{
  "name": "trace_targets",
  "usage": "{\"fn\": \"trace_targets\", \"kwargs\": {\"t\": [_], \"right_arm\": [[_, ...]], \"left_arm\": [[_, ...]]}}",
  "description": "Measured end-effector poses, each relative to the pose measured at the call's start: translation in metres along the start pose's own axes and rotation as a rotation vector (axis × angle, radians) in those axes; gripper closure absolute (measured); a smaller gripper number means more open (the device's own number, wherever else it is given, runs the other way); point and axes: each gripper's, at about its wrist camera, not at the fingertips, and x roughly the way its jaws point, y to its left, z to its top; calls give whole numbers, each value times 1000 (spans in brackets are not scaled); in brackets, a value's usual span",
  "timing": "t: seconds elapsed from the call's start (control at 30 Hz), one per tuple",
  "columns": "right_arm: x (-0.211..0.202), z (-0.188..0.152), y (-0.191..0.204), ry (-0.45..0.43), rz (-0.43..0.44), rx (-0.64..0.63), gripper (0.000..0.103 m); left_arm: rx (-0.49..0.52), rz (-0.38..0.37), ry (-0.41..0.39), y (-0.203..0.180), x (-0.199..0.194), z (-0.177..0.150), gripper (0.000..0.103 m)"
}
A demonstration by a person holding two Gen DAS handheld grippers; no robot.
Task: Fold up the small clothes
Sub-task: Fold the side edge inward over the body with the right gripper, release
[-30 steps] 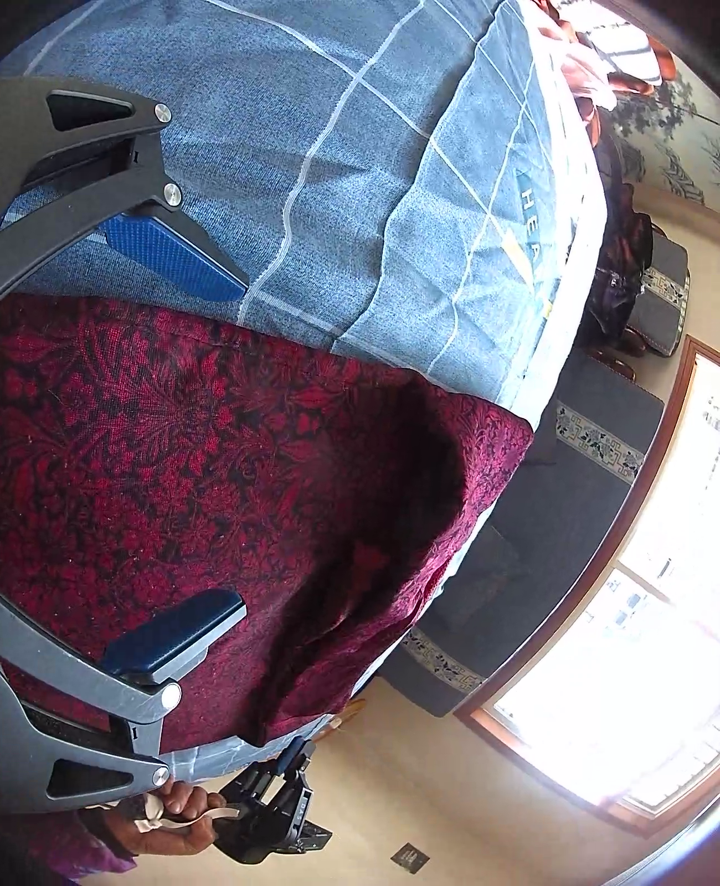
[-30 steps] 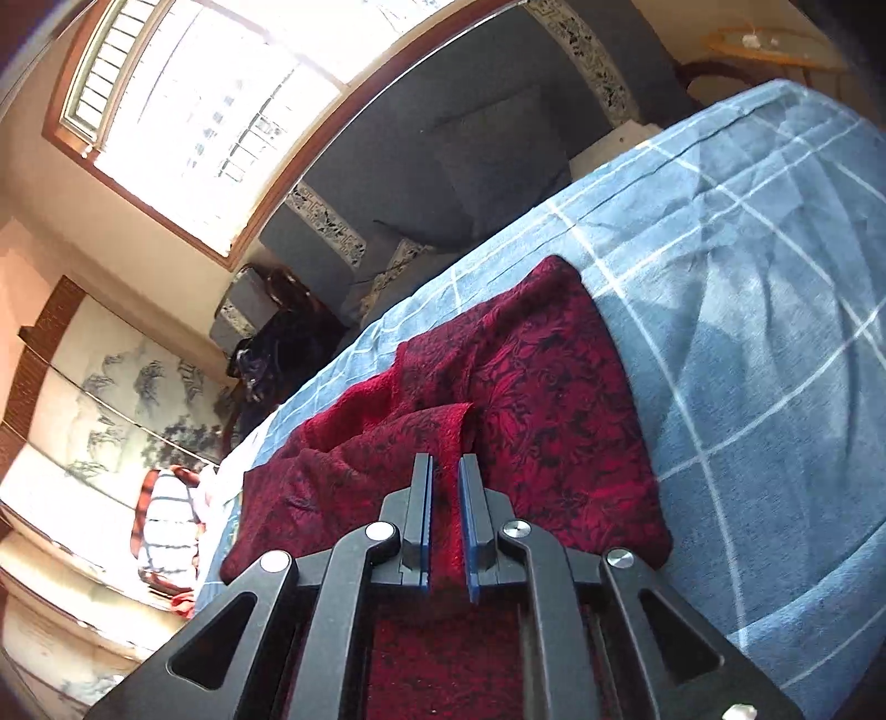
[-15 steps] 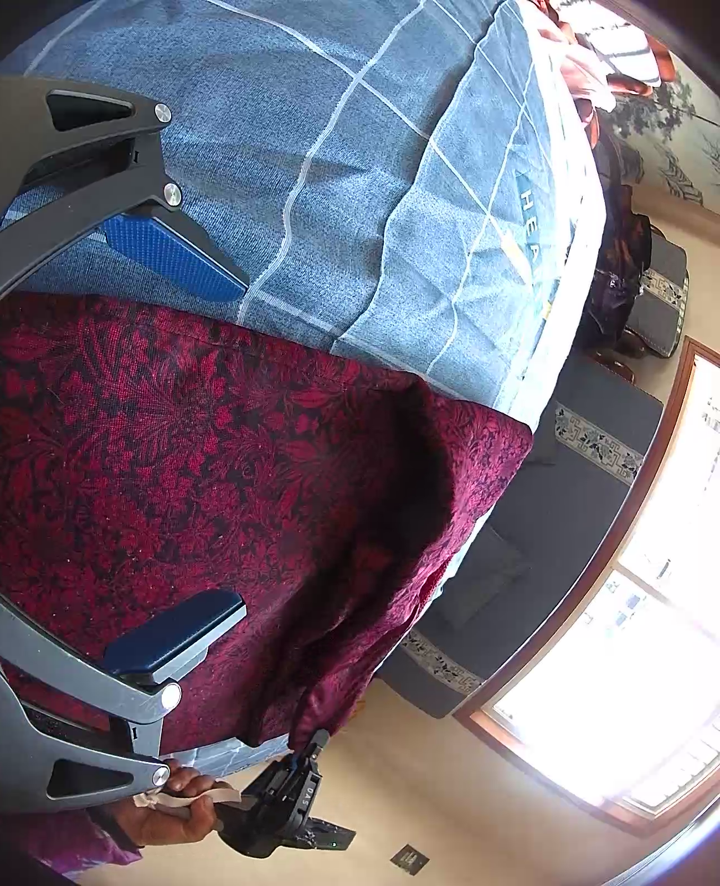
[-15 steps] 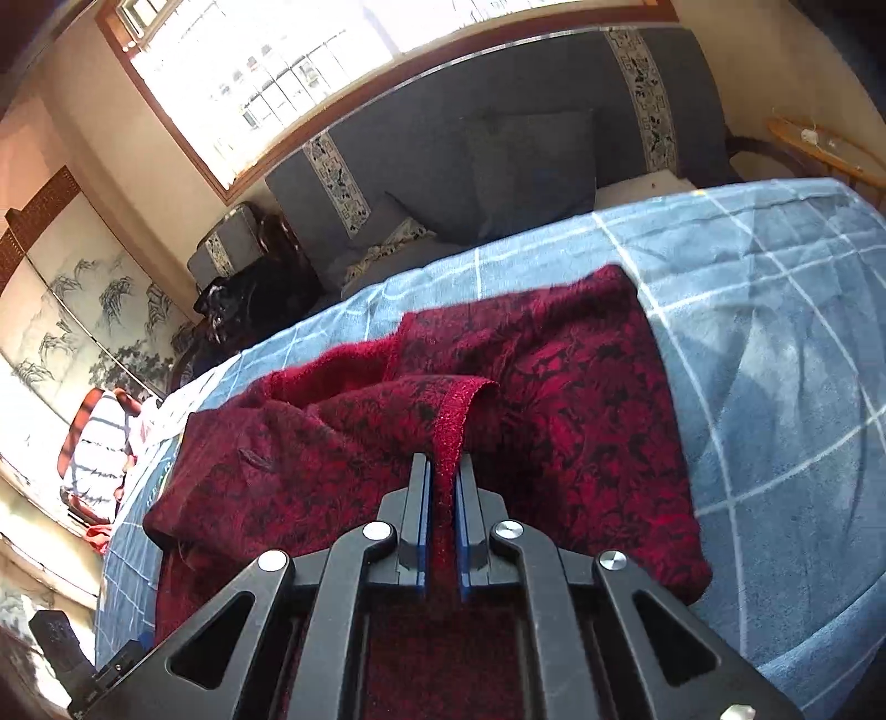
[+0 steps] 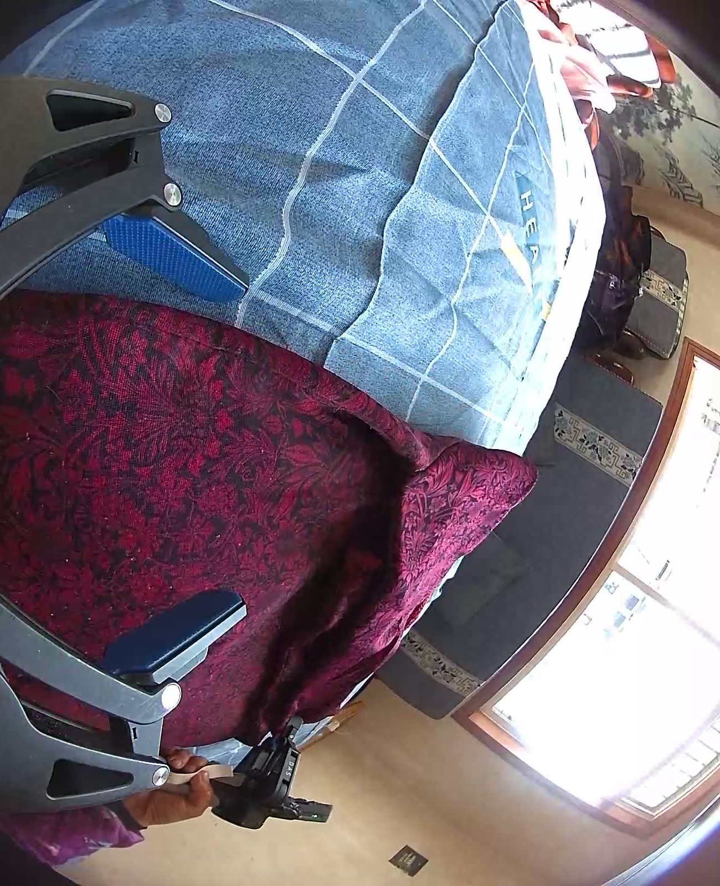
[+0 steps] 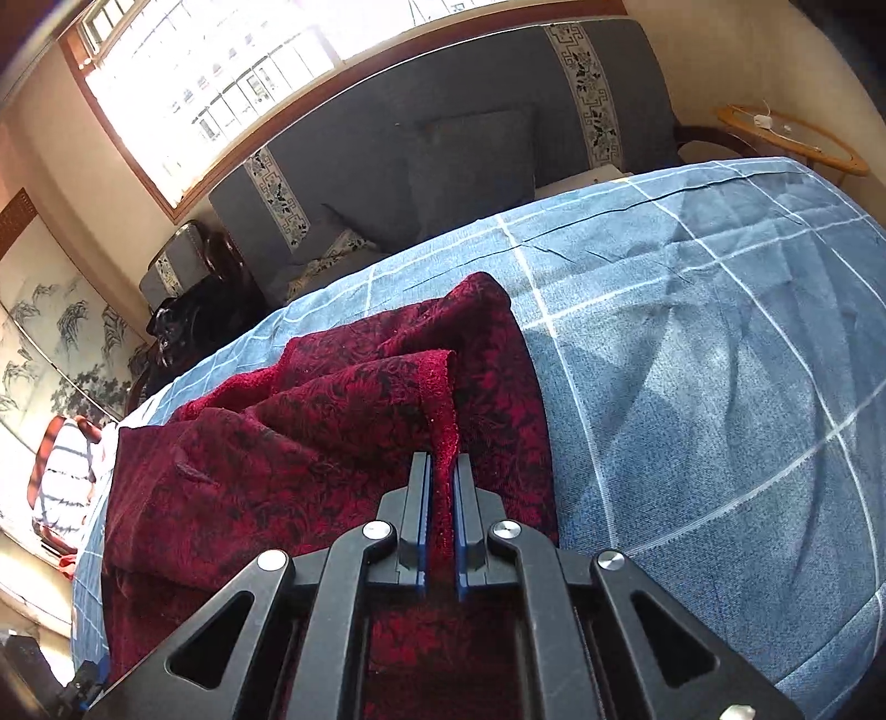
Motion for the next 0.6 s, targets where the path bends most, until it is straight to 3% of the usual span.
{"fn": "trace_targets", "kwargs": {"t": [0.17, 0.27, 0.37, 0.5, 0.6], "right_arm": [[6, -6, 18, 2, -142, -81, 94], [8, -12, 36, -21, -248, -171, 88], [10, -14, 46, -32, -300, -217, 83], [-4, -10, 36, -11, -255, -160, 68], [-54, -23, 32, -88, -152, -54, 66]], "left_arm": [[3, 4, 1, -1, 1, 1, 0], [5, 7, 2, -2, 1, 2, 0], [8, 10, 4, -2, 2, 3, 0], [9, 11, 3, -2, 2, 3, 0], [6, 7, 2, -3, 2, 1, 0]]}}
